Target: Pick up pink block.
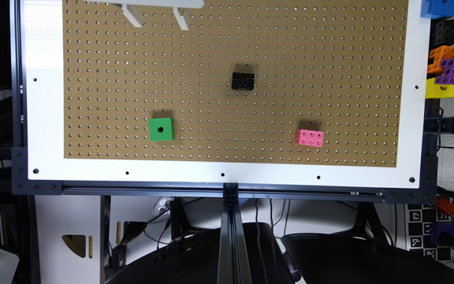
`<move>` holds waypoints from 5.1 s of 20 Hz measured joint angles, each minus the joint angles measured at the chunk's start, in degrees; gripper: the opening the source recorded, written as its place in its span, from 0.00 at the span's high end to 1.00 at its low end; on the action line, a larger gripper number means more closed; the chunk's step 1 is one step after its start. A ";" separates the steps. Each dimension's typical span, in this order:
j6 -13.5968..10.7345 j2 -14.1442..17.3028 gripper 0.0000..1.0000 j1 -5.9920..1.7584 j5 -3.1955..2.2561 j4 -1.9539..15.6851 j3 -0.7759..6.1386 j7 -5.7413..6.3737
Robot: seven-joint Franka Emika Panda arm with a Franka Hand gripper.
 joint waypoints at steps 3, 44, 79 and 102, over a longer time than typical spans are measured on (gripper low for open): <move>0.00 0.00 0.00 0.00 0.00 0.00 0.00 0.00; -0.02 25.24 0.00 16.37 1.05 28.95 12.57 24.98; 1.45 39.32 0.00 23.03 -1.50 39.51 12.59 32.08; 4.06 48.91 0.00 23.58 -3.44 46.49 12.53 32.72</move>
